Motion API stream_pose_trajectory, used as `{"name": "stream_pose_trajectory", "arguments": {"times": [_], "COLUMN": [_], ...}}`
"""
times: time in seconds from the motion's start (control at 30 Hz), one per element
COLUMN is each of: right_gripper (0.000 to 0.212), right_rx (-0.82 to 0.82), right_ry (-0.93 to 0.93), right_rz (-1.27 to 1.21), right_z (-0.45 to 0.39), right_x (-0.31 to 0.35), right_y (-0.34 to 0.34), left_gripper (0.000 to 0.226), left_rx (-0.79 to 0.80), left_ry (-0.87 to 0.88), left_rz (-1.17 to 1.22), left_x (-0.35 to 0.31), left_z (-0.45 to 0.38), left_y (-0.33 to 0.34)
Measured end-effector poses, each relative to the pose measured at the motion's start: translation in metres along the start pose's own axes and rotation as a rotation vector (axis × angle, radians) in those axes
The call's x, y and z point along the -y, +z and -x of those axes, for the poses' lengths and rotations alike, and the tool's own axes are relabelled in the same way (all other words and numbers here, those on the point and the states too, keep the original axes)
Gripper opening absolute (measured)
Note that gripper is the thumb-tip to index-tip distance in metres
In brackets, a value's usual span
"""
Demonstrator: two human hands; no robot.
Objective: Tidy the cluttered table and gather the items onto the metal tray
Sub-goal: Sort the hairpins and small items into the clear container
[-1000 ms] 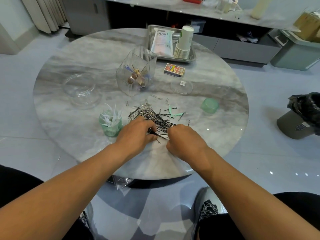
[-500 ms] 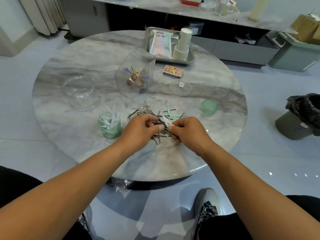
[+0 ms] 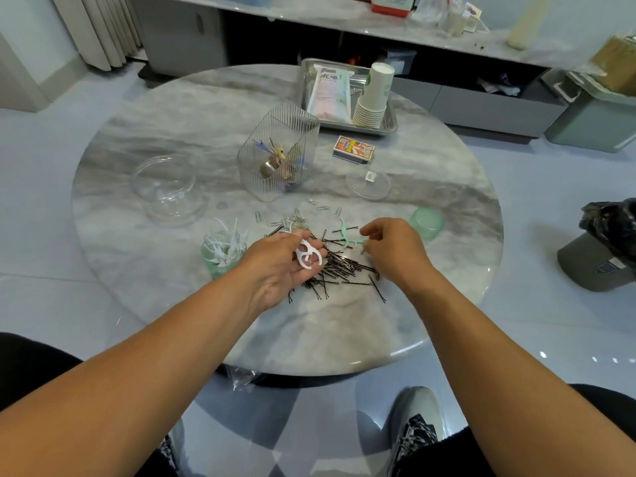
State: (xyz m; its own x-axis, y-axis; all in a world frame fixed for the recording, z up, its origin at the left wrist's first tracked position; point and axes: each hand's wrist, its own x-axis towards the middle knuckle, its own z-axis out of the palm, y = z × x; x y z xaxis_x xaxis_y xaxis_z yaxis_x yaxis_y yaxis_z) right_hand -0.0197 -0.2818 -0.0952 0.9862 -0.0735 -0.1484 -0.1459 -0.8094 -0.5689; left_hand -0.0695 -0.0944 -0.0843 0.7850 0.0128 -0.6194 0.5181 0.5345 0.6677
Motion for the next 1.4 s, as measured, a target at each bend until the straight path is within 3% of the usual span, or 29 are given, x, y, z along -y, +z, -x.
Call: {"name": "stream_pose_trajectory", "arguments": {"times": [0.17, 0.33, 0.5, 0.7, 1.07, 1.2, 1.4], "right_gripper": [0.051, 0.037, 0.019, 0.010, 0.018, 0.017, 0.009], "right_rx": [0.160, 0.275, 0.260, 0.190, 0.080, 0.163, 0.122], "right_ry": [-0.193, -0.225, -0.112, -0.076, -0.046, -0.104, -0.108], "right_rz": [0.220, 0.310, 0.165, 0.178, 0.063, 0.219, 0.308], "right_z": [-0.019, -0.034, -0.042, -0.044, -0.045, -0.041, -0.034], "right_x": [-0.001, 0.010, 0.010, 0.005, -0.009, -0.009, -0.011], "right_y": [0.005, -0.003, -0.006, -0.003, -0.016, -0.020, -0.014], "left_gripper": [0.038, 0.050, 0.051, 0.049, 0.050, 0.050, 0.054], "left_rx": [-0.002, 0.028, 0.047, 0.059, 0.071, 0.079, 0.102], "left_ry": [-0.082, -0.111, -0.117, -0.120, -0.120, -0.127, -0.158], "left_rz": [0.059, 0.070, 0.051, 0.017, 0.007, -0.012, -0.017], "left_x": [-0.004, -0.008, -0.010, -0.010, -0.007, -0.007, -0.007], "left_z": [-0.004, -0.011, -0.013, -0.015, -0.015, -0.014, -0.012], "left_y": [-0.001, -0.005, -0.005, -0.004, -0.005, -0.003, -0.002]}}
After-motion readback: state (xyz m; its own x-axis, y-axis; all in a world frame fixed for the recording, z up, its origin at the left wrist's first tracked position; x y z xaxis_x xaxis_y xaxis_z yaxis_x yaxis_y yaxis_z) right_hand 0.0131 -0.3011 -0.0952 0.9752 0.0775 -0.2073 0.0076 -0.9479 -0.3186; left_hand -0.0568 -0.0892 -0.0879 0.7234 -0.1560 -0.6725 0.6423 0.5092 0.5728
